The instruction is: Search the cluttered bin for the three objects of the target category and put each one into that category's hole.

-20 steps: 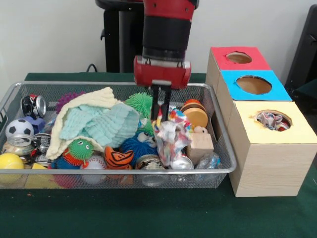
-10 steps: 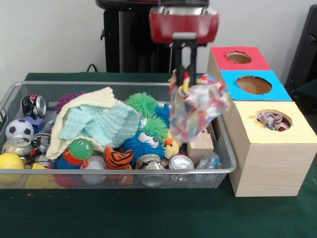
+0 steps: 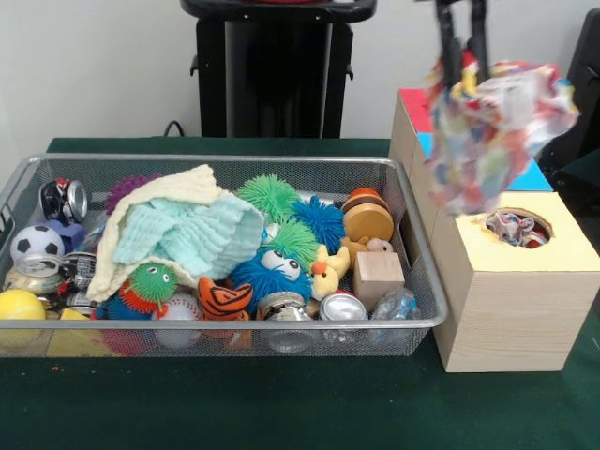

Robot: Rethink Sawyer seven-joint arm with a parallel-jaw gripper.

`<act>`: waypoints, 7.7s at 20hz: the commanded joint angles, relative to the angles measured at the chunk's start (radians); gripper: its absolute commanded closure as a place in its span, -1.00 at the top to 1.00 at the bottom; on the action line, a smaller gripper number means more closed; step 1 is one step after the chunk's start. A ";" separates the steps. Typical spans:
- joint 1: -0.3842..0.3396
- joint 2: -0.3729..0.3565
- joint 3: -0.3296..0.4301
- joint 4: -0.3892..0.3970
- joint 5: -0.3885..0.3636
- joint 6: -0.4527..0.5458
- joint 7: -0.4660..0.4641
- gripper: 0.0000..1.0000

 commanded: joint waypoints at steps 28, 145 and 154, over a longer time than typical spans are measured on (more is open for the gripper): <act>0.319 0.306 -0.351 0.037 0.017 -0.123 0.201 -1.00; 0.550 0.489 -0.487 -0.262 0.321 0.200 0.213 -1.00; 0.538 0.493 -0.431 -0.320 0.352 0.147 0.208 -1.00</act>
